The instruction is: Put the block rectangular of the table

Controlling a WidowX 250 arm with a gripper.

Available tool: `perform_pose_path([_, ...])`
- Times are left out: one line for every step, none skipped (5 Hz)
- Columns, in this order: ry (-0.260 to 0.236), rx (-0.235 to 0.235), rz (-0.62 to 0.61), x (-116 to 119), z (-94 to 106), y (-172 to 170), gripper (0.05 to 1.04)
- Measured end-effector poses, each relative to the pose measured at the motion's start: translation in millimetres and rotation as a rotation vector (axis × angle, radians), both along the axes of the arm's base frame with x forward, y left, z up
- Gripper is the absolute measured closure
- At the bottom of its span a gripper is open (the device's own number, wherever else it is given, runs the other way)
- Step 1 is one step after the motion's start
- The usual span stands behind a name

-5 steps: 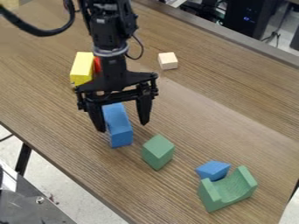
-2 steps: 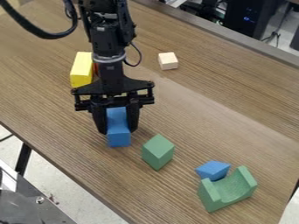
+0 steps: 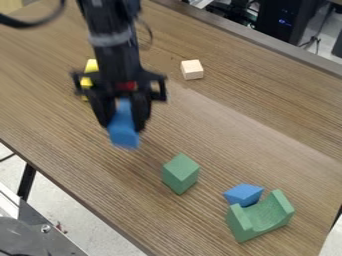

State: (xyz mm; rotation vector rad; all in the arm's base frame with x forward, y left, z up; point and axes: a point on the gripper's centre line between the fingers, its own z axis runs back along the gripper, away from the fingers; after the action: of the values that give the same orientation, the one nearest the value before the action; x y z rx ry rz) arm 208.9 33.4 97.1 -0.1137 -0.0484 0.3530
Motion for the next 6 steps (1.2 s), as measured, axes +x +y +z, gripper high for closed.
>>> perform_pose_path([0.048, 0.146, -0.255, 3.6, 33.1, -13.4, 0.527])
perform_pose_path([0.082, 0.183, -0.526, 13.4, 37.5, -28.1, 0.527])
perform_pose_path([0.096, 0.191, -0.747, 24.8, 32.9, -43.2, 0.527])
perform_pose_path([0.023, 0.14, -0.931, 38.3, 27.6, -59.3, 0.527])
perform_pose_path([-0.026, 0.112, -1.042, 47.5, 19.8, -70.5, 0.527])
perform_pose_path([-0.021, 0.097, -1.106, 48.6, 12.3, -82.0, 0.527])
